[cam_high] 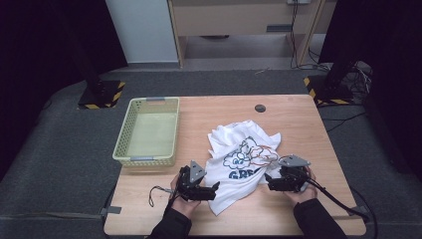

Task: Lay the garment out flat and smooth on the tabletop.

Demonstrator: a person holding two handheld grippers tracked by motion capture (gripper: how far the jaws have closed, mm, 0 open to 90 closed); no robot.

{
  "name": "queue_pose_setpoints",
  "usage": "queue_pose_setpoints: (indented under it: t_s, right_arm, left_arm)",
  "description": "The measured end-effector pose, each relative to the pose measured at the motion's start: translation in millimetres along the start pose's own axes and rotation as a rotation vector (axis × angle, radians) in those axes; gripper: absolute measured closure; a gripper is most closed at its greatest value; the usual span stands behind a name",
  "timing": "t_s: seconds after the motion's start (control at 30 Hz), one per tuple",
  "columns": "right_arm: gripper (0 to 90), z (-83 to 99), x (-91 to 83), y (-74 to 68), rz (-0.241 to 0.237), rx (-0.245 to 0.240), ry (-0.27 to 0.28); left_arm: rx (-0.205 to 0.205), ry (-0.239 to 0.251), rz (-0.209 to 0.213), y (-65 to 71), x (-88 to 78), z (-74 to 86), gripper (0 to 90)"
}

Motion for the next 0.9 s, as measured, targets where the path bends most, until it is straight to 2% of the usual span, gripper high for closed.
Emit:
queue_pose_setpoints:
  t_s: [0.4,0.9]
  right_arm:
    - [6.9,11.3,10.4,6.0,0.026,0.011,-0.042]
    - [6.0,16.6,20.9,3.1,0.036,0.021,-0.062]
  left_arm:
    - [0.035,-0.064,0.012,9.1,6.7,15.2,9.5]
    - [0.063,-0.137,0.030,15.1,11.7,34.4,7.2]
Point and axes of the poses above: each handheld gripper's, and its own axes: x roughly forward along the jaws, z roughly out of its underside, y roughly to its right, the point moved 8 cm from there along x, roughly forward along the jaws
